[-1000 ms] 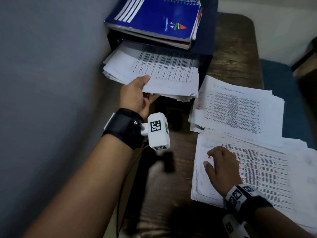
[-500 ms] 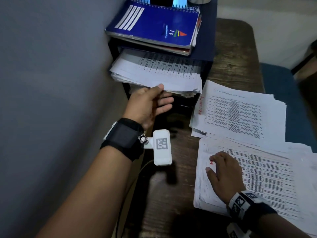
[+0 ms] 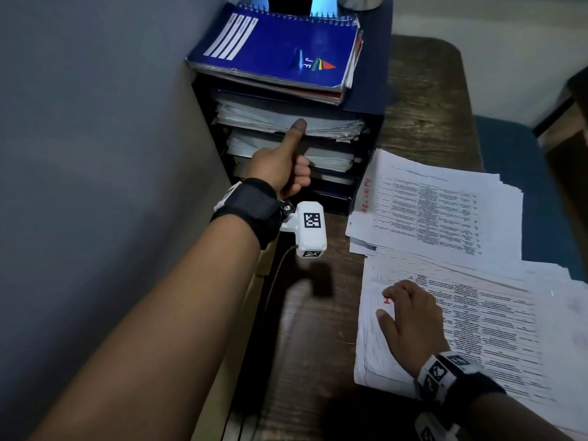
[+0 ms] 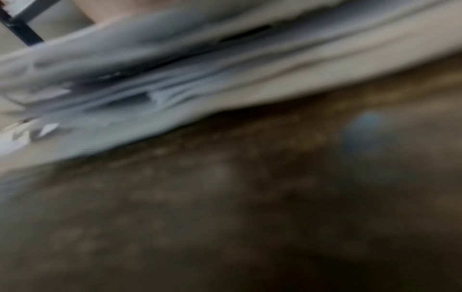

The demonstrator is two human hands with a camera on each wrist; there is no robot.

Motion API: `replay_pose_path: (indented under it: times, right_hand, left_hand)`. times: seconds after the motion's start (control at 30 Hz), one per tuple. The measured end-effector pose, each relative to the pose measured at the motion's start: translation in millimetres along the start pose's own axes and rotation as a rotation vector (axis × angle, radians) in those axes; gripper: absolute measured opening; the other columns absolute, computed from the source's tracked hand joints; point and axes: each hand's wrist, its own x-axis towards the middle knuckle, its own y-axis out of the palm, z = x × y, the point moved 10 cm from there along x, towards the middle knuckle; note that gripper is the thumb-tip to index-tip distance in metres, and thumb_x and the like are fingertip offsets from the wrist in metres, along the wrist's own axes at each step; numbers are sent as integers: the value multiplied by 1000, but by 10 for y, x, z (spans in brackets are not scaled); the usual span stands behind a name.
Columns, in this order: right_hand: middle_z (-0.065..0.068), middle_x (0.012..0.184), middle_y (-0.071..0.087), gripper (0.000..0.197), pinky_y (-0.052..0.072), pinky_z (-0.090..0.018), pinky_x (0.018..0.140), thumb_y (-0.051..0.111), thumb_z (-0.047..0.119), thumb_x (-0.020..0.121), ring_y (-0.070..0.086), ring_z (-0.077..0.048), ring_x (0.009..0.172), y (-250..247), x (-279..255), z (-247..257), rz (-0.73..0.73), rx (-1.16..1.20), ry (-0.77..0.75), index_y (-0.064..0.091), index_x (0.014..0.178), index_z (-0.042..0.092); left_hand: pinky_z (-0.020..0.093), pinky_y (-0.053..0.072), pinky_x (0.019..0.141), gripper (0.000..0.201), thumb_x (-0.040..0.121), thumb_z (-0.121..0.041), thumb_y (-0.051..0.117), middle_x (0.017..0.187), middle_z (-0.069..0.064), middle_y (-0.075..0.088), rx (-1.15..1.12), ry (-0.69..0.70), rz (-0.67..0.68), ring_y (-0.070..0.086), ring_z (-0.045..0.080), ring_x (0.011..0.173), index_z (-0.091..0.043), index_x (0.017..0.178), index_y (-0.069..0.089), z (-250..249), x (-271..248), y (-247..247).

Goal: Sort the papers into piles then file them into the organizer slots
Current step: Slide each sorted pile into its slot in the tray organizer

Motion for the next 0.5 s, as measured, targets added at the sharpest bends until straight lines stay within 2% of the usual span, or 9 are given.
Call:
replay_pose_path:
  times: [0.2,0.3,0.37,0.43,0.5]
  right_hand:
    - [5,117,48,33,42,-39,81,42,46,84,49,-22,102,4,4,5,5,5,-3,55,107,26]
    - [6,118,46,30,41,-38,84,45,44,85,48,-20,104,29,0,3,32,-2,3,53,108,27]
    - [6,118,46,28,40,-38,85,50,43,85,47,-20,105,33,4,1,53,-1,21,53,108,27]
    - [6,118,46,27,38,-37,84,58,39,85,46,-20,105,19,22,0,78,29,33,54,108,27]
    - [6,120,45,29,37,-35,87,64,35,85,41,-14,106,-11,37,2,120,145,23,55,111,26]
  left_hand:
    - [20,43,43,66,79,-77,55,52,-3,55,17,-16,13,55,13,44,-12,74,65,70,-77,-32]
    - [22,46,46,69,79,-80,50,59,-2,56,-25,-170,70,59,13,51,-13,82,63,485,-222,-55]
    - [28,57,59,68,81,-79,48,71,0,63,-68,-302,115,66,16,67,-13,90,63,855,-392,-66]
    - [35,56,72,62,83,-74,52,84,4,68,-79,-371,118,68,20,79,-14,94,63,1202,-580,-117]
    - [37,53,83,52,87,-64,57,99,3,72,-19,-399,124,68,20,91,-14,101,66,1531,-819,-139]
